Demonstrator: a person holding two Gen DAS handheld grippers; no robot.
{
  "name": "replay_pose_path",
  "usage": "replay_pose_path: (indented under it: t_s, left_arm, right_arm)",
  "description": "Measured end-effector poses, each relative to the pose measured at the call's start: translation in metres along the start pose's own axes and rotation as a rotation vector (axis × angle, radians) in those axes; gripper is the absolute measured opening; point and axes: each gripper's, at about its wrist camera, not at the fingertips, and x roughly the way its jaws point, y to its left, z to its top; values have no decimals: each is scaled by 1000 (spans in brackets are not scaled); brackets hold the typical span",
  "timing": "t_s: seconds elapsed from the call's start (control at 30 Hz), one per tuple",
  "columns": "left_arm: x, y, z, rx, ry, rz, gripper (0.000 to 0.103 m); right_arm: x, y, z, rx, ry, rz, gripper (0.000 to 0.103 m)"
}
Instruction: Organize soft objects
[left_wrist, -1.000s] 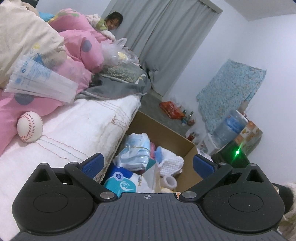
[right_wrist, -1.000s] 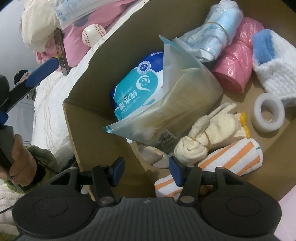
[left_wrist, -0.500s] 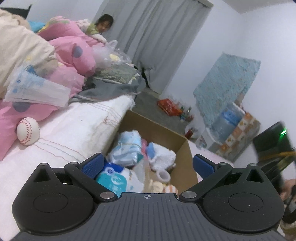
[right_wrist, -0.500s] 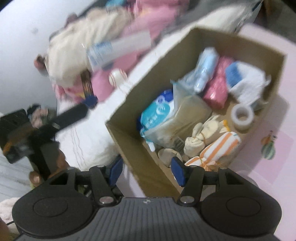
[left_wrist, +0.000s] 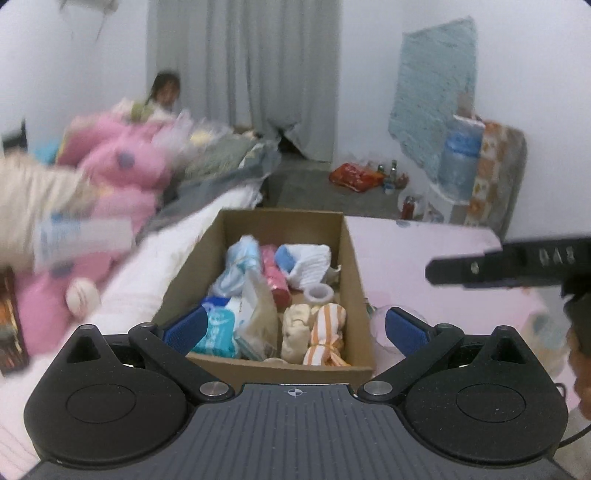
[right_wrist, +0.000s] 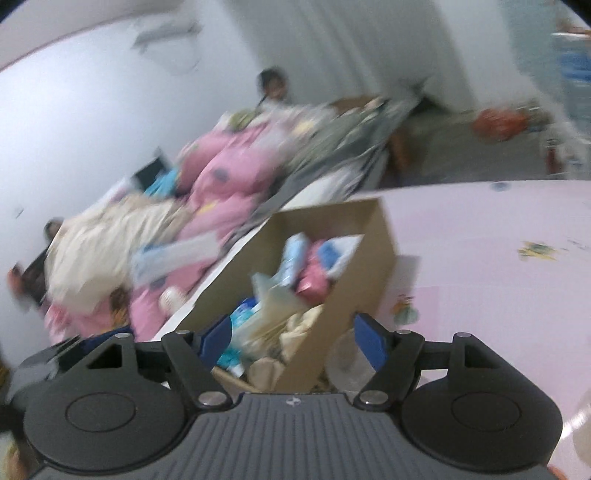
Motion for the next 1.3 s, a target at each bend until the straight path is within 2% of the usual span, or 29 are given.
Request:
replay_pose_path:
  t_s: [0.1, 0.3, 0.47, 0.57, 0.7, 0.8, 0.93, 1.1, 1.3]
  left_arm:
    - [-1, -18, -4, 49, 3, 16, 103]
    - [-2, -33, -11, 59, -1, -80, 103]
    - [-4, -40, -18, 106, -8, -34, 103]
    - [-5, -31, -21, 66, -2, -9, 103]
    - [1, -8, -24, -12, 50, 56, 103]
    - [9, 11, -25, -58, 95, 115, 103]
    - [14, 29, -26, -98, 126, 153, 103]
    - [22, 35, -26, -96, 169, 152, 103]
    - [39, 34, -32, -69, 259, 153, 103]
  right_arm:
    - [-18, 0, -10, 12, -95, -79, 47]
    - [-52, 10, -23, -47, -240, -259, 47]
    - [-57, 18, -38, -92, -275, -446, 47]
    - [-54, 23, -48, -128, -278, -547, 47]
    - [-47, 29, -60, -171, -277, -618, 47]
    - [-40, 30, -63, -159, -240, -610, 47]
    - [-23, 27, -63, -89, -134, -523, 47]
    - [7, 16, -70, 53, 4, -457, 47]
    - [30, 15, -80, 105, 86, -408, 47]
